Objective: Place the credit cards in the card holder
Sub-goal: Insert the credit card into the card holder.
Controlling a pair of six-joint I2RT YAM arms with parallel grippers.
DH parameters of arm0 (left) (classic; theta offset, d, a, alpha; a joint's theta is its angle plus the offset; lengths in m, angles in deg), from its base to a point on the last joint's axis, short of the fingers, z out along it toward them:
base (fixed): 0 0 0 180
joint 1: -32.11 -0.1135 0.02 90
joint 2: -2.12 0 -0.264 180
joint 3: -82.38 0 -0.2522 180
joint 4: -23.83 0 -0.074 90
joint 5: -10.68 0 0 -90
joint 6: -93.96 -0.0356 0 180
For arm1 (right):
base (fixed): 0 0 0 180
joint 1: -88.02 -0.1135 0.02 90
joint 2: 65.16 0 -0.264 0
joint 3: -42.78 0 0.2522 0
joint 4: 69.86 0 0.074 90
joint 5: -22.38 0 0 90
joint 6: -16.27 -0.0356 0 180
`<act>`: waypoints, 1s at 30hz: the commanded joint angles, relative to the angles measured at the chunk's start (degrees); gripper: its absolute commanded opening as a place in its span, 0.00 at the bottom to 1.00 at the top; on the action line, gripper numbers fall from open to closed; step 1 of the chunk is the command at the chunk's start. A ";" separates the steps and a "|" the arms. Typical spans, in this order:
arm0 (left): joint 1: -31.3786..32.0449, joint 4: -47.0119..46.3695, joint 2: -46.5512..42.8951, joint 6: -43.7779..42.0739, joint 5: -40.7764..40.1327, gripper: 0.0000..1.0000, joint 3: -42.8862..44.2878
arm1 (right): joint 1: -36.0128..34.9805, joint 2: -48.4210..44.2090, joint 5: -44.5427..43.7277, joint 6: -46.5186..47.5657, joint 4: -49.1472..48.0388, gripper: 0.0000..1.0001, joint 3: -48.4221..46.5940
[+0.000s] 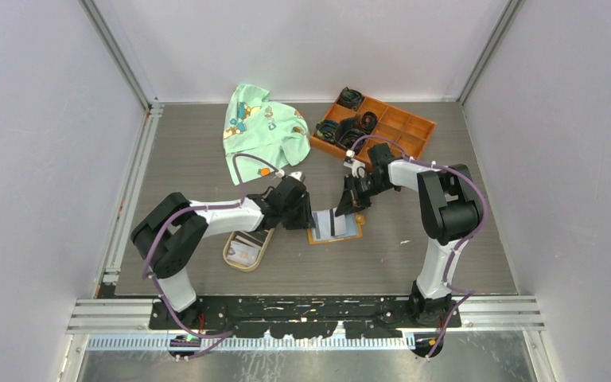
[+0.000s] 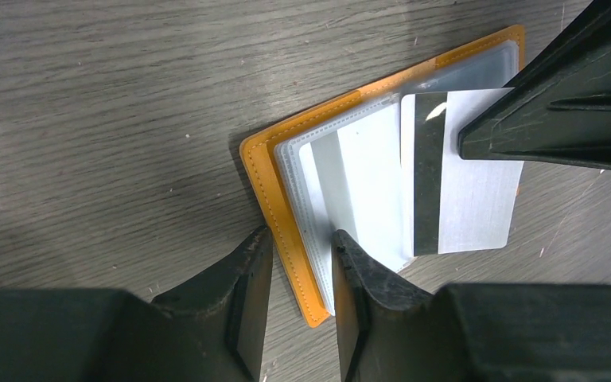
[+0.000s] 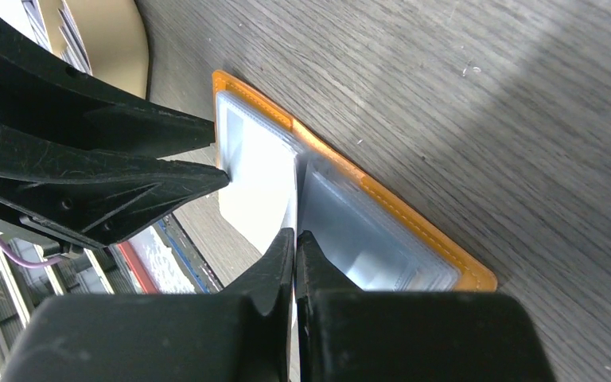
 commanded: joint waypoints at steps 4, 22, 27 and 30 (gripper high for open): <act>0.17 2.67 1.58 -1.60 -0.47 0.34 1.29 | -0.12 0.31 -3.58 -1.50 -1.24 0.03 -0.31; 0.17 2.08 2.77 -1.43 2.13 0.33 1.44 | -0.52 2.90 -0.99 -3.57 -1.03 0.03 -1.64; 0.13 2.05 2.97 -1.39 2.58 0.33 1.81 | -0.65 3.21 -1.15 -4.46 -1.15 0.03 -1.75; 0.18 2.17 3.17 -1.34 2.69 0.33 1.91 | -0.64 3.40 -2.06 -5.39 -1.06 0.03 -1.88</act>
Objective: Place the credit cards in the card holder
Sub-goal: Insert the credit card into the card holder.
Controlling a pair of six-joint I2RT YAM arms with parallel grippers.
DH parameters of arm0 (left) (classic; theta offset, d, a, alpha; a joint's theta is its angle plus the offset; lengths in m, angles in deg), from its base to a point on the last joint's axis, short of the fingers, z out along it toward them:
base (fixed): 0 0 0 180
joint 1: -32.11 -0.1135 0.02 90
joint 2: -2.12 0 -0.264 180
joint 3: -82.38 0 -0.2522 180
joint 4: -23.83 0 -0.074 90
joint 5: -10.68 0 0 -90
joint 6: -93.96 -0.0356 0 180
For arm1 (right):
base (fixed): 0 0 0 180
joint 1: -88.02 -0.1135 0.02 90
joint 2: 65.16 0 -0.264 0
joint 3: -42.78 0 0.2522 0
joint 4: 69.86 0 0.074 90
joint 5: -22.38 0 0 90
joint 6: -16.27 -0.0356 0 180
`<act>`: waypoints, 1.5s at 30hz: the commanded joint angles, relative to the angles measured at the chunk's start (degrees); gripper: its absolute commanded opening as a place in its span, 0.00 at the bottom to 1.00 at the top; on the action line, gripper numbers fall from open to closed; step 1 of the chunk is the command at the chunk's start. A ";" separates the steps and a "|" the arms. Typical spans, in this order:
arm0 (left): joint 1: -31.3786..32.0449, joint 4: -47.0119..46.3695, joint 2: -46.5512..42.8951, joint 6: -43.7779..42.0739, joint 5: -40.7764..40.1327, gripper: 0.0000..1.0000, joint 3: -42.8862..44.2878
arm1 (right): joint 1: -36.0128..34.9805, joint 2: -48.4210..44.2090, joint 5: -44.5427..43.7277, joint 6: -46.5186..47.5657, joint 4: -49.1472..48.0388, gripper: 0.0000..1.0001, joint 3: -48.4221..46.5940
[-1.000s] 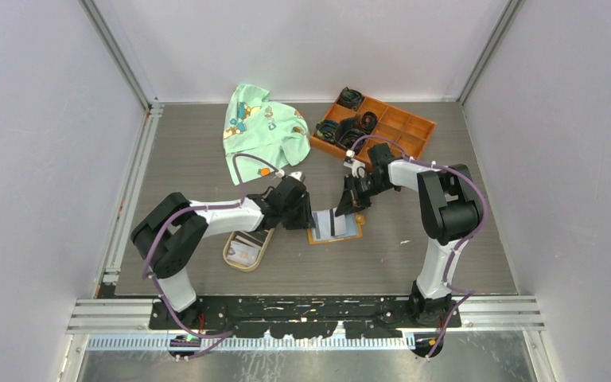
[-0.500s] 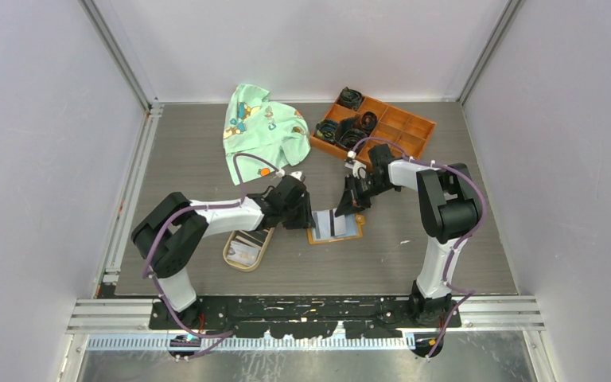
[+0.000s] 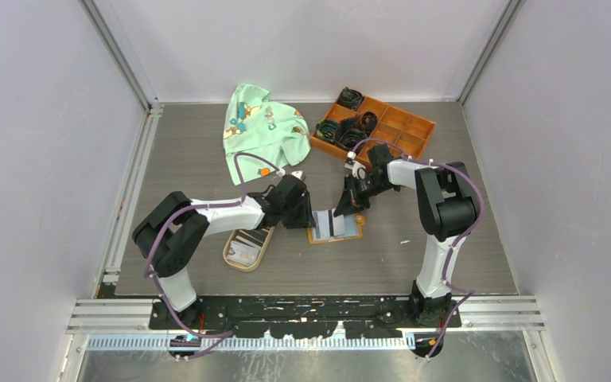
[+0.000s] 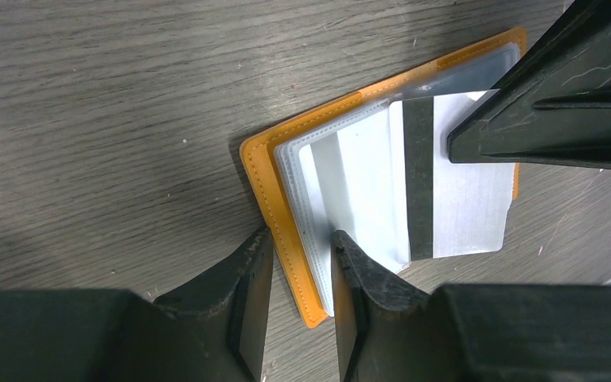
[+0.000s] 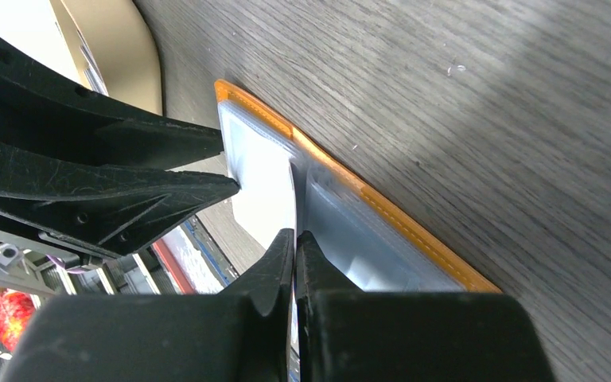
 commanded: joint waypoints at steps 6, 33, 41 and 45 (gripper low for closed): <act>0.37 1.33 2.37 -0.81 1.45 0.32 0.87 | -0.74 1.97 -5.43 -2.26 0.23 0.03 -1.56; 0.37 0.31 1.24 -0.05 1.69 0.34 0.99 | -3.65 3.57 -4.58 -2.64 -0.65 0.11 -2.35; 0.50 4.46 -9.72 -2.67 -4.76 0.40 0.11 | -3.56 3.26 -5.13 -2.36 -0.20 0.15 -2.56; 2.83 2.48 -15.21 -4.37 -5.50 0.40 0.09 | -3.57 3.43 -5.30 -2.27 -0.06 0.17 -2.65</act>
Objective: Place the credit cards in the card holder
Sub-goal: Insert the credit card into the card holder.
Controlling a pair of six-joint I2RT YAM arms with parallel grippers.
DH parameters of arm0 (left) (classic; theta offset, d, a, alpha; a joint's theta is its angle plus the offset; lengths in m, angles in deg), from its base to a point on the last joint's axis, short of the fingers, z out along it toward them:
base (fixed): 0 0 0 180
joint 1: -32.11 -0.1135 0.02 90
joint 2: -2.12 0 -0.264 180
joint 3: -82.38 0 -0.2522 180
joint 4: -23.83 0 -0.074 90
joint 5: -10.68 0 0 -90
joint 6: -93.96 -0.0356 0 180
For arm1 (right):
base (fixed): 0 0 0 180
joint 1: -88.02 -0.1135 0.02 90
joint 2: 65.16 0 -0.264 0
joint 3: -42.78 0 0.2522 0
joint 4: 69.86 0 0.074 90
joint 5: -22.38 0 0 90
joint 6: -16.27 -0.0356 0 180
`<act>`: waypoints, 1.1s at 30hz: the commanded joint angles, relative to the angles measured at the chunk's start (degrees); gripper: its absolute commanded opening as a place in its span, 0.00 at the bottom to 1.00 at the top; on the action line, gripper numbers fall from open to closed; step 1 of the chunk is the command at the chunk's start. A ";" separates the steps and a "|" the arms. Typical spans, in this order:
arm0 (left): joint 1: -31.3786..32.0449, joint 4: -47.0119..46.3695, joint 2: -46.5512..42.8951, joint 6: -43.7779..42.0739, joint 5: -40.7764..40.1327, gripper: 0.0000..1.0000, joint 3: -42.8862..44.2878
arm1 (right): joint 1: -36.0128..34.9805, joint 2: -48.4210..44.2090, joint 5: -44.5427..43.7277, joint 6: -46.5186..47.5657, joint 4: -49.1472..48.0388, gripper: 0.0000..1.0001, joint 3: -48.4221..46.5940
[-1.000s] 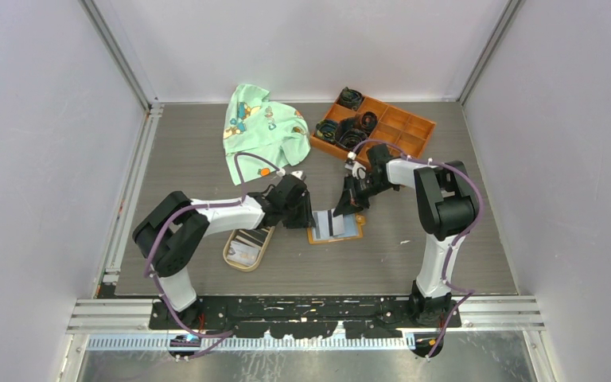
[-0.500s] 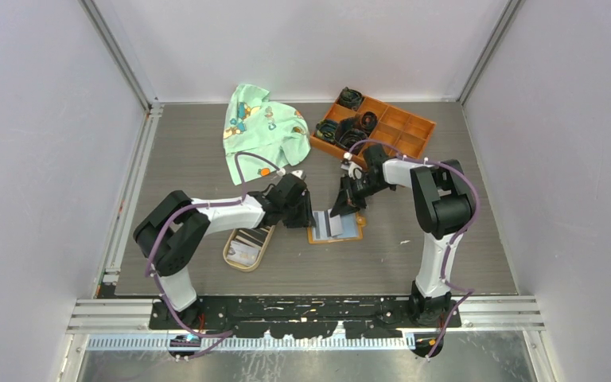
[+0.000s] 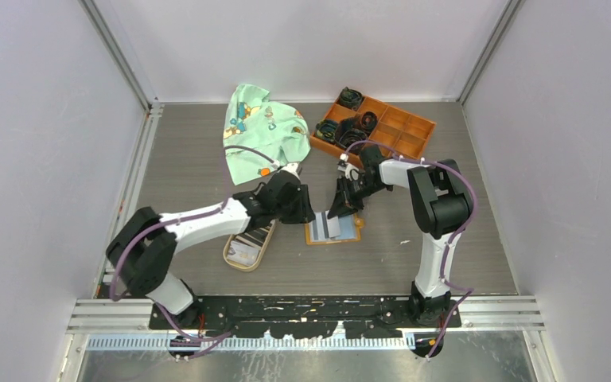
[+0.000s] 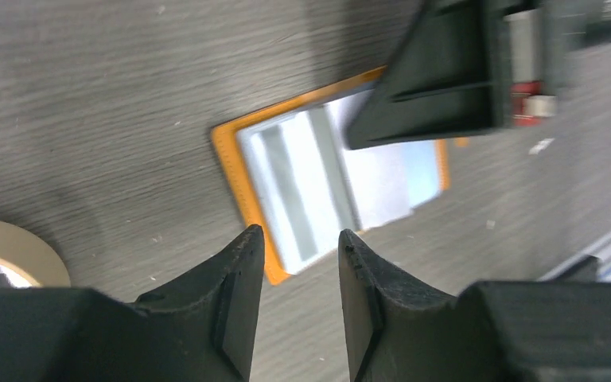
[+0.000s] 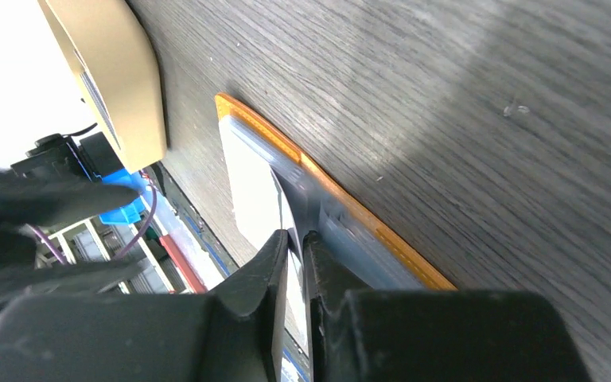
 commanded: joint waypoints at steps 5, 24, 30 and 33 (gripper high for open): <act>8.48 -4.77 -4.57 -3.19 -3.49 0.37 5.99 | -0.51 1.26 -4.74 1.12 0.12 0.18 -0.90; 15.09 3.07 18.27 -2.69 -11.80 0.28 24.40 | -0.51 1.89 -4.98 1.51 0.99 0.20 -1.52; 15.07 5.57 20.07 -2.13 -14.31 0.28 25.01 | -0.48 1.85 -5.11 1.69 1.30 0.23 -1.66; 15.13 7.73 20.09 -1.88 -15.61 0.29 25.11 | -0.47 1.88 -5.17 1.85 1.50 0.25 -1.74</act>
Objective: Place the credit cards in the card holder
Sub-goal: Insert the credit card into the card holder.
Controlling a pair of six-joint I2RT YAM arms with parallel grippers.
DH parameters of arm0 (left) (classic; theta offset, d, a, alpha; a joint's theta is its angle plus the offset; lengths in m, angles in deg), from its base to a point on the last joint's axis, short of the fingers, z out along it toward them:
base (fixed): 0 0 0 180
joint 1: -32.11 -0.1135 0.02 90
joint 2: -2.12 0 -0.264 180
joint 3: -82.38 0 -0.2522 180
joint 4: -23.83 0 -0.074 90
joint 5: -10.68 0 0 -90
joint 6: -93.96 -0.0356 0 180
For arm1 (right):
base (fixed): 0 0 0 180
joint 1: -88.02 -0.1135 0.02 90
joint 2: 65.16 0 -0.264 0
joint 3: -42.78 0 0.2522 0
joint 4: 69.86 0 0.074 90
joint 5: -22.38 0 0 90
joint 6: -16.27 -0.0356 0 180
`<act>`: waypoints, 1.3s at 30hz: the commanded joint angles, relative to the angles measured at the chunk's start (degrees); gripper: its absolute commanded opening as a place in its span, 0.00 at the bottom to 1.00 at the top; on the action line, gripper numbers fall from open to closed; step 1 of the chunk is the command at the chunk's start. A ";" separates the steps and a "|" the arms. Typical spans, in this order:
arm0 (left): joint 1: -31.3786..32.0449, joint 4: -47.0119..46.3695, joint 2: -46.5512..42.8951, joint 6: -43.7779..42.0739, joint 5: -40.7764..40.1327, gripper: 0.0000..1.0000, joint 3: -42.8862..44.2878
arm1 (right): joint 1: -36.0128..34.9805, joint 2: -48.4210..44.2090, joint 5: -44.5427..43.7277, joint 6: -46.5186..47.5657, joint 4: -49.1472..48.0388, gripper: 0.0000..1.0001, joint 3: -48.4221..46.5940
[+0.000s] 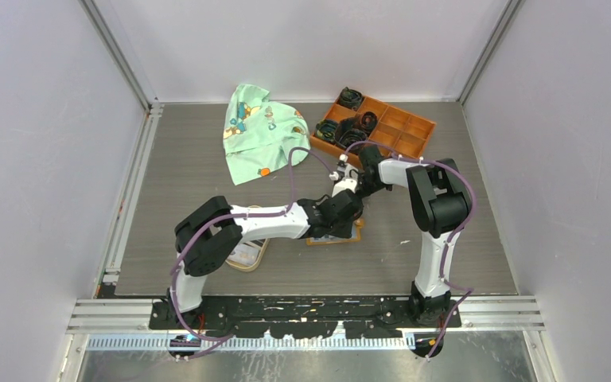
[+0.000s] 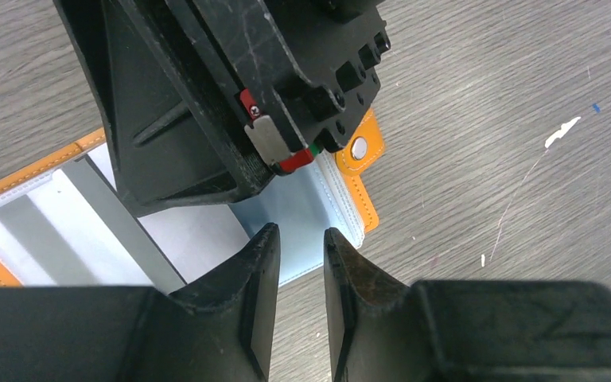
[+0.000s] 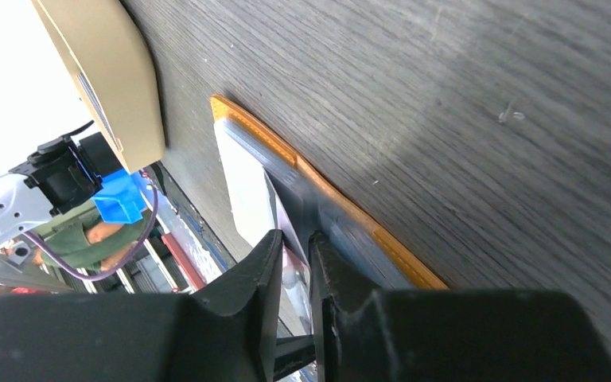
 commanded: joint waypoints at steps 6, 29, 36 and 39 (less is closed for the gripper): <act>0.22 5.51 -1.36 0.92 -6.82 0.29 2.00 | -0.44 0.43 -5.05 2.67 1.19 0.29 -1.35; -0.67 5.40 -6.14 -5.13 -6.40 0.29 -0.64 | -0.39 -3.19 -7.92 8.39 7.67 0.45 -5.25; -2.02 -3.24 -10.68 -8.98 2.28 0.30 -6.03 | -0.42 -3.13 -6.89 8.40 8.74 0.49 -5.66; -2.00 -11.64 -12.89 -8.56 7.36 0.29 -8.89 | -0.45 -2.41 -5.80 7.47 8.31 0.48 -5.55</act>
